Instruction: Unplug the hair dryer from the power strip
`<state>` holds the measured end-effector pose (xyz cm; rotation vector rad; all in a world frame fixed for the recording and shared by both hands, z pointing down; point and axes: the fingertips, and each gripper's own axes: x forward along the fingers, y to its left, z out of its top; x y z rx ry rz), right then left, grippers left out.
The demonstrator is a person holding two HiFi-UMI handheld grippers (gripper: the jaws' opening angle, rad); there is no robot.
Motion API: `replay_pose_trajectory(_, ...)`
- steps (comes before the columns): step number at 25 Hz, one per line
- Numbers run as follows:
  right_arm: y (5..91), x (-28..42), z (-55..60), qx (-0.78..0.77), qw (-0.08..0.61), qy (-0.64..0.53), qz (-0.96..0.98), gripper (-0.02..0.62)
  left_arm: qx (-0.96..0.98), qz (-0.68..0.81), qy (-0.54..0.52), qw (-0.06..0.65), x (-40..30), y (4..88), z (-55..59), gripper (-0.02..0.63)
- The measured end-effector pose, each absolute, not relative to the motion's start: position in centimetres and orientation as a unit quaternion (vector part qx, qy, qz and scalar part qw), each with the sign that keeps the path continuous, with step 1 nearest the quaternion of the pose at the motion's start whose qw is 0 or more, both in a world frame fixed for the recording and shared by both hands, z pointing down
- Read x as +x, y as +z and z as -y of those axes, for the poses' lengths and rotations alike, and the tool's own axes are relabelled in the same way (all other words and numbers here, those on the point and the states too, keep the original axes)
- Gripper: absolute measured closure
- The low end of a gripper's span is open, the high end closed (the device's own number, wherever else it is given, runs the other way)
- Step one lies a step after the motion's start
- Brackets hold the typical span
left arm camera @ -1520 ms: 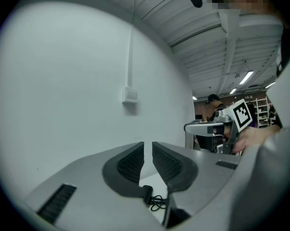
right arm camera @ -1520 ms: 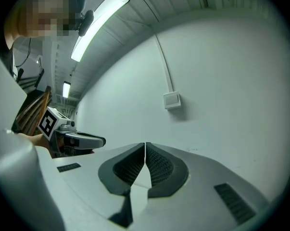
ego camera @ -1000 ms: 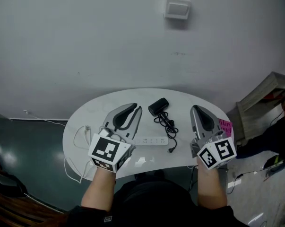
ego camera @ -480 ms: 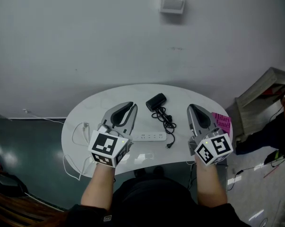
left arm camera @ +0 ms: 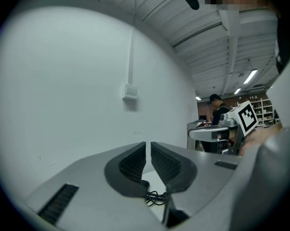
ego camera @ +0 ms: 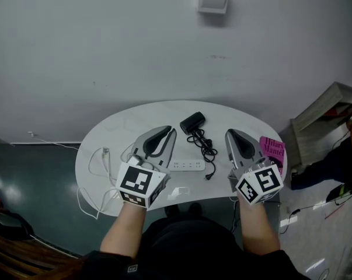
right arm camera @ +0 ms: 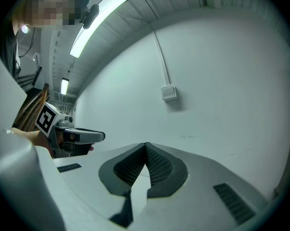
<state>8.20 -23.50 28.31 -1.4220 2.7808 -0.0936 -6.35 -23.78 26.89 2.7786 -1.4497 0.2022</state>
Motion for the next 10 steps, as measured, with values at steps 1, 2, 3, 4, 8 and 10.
replay_pose_trajectory(1, 28.30, 8.19, 23.50, -0.456, 0.008, -0.031, -0.890, 0.561, 0.885, 0.461, 0.064, 0.001, -6.35, 26.90, 23.75, 0.566)
replay_pose_trajectory(2, 28.30, 8.15, 23.52, -0.456, 0.008, -0.031, -0.889, 0.561, 0.885, 0.461, 0.064, 0.002, -6.36, 26.95, 23.74, 0.566)
replay_pose_trajectory(3, 28.33, 8.10, 23.54, -0.456, 0.008, -0.032, -0.890, 0.561, 0.886, 0.460, 0.065, 0.004, -6.38, 27.04, 23.75, 0.566)
replay_pose_trajectory(4, 28.38, 8.04, 23.54, -0.455, 0.008, -0.032, -0.890, 0.561, 0.886, 0.459, 0.065, 0.006, -6.40, 27.14, 23.76, 0.566)
replay_pose_trajectory(8, 28.74, 7.93, 23.52, -0.456, 0.008, -0.035, -0.889, 0.561, 0.887, 0.457, 0.067, 0.009, -6.53, 27.47, 23.73, 0.566)
replay_pose_trajectory(10, 28.97, 7.94, 23.54, -0.457, 0.008, -0.038, -0.889, 0.561, 0.887, 0.456, 0.066, 0.010, -6.62, 27.62, 23.71, 0.566)
